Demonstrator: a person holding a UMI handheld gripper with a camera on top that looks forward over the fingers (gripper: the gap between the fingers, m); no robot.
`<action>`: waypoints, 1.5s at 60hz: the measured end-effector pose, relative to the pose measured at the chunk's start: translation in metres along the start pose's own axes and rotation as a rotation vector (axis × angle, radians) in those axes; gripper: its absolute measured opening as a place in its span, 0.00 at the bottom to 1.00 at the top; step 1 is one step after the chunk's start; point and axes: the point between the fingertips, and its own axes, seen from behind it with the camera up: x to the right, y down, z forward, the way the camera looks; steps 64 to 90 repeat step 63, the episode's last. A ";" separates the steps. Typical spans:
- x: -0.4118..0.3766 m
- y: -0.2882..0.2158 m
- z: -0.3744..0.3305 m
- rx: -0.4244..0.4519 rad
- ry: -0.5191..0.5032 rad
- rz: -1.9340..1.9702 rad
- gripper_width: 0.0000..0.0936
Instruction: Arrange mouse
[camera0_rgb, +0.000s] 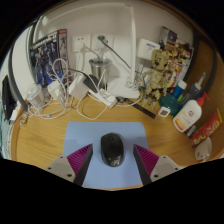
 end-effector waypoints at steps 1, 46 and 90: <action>-0.001 0.000 -0.008 0.004 0.002 0.002 0.87; -0.044 -0.018 -0.348 0.245 0.057 0.084 0.87; -0.051 -0.003 -0.374 0.266 0.062 0.064 0.87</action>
